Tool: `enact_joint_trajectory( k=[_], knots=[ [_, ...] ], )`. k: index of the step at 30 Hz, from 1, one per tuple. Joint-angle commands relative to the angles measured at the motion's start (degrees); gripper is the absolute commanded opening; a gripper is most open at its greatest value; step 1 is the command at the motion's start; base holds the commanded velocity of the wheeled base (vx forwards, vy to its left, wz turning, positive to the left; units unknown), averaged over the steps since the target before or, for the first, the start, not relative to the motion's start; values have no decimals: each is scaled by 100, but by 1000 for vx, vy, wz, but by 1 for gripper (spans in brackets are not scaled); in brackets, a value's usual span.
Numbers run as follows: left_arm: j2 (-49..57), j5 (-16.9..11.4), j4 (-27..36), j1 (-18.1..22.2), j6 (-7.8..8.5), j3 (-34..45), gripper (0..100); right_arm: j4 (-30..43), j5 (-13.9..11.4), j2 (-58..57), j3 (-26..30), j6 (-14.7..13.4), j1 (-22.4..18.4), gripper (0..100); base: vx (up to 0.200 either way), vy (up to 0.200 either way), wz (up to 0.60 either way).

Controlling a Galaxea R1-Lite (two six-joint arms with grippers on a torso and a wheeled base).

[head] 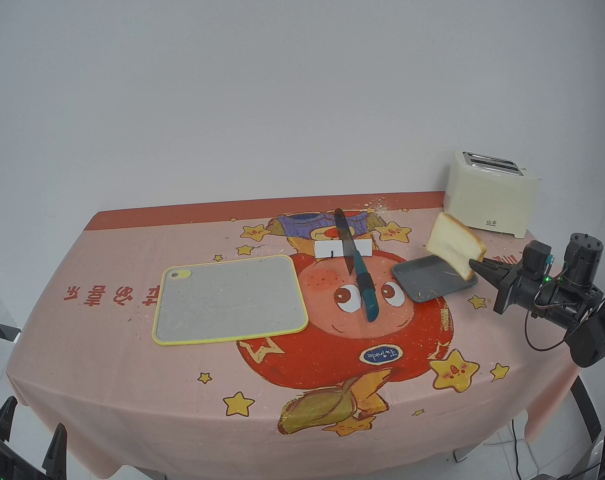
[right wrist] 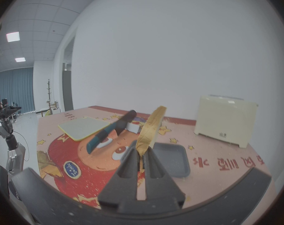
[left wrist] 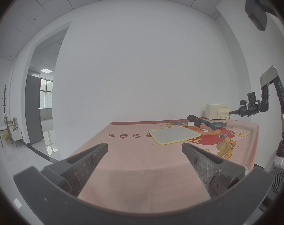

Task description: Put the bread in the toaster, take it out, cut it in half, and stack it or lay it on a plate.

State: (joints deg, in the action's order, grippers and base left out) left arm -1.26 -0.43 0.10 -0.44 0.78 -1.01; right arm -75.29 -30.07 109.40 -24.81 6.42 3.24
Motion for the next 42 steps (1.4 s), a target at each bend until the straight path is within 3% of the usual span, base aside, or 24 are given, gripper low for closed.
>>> enact_joint_trajectory(
  k=[1, 13, 19, 24, 29, 39, 42],
  knots=[
    [3, -1, -1, 0, 1, 101, 100, 23, -34, -68, -7, 8, 27, 0, 0, -200, 0],
    [3, -1, 8, 0, 1, 101, 100, 129, -51, -182, -270, 17, 45, 0, 0, -200, 0],
    [3, -1, -1, 0, 1, 101, 100, 972, -86, -586, -718, 17, 45, 0, 0, -200, 0],
    [3, -1, 8, 0, 1, 101, 100, 1728, -332, -955, -1070, 26, 1, 0, 0, -200, 0],
    [3, -1, 8, 0, 1, 101, 100, 1825, -631, -947, -1360, 175, -78, 0, 120, -200, 0],
    [3, -1, 8, 0, 1, 101, 100, 2335, -1000, -1105, -1729, 280, -61, 0, 200, 0, 0],
    [3, -1, 8, 0, 1, 101, 100, 2721, -1299, -1122, -2002, 685, -131, 0, 133, 0, 0]
  ],
)
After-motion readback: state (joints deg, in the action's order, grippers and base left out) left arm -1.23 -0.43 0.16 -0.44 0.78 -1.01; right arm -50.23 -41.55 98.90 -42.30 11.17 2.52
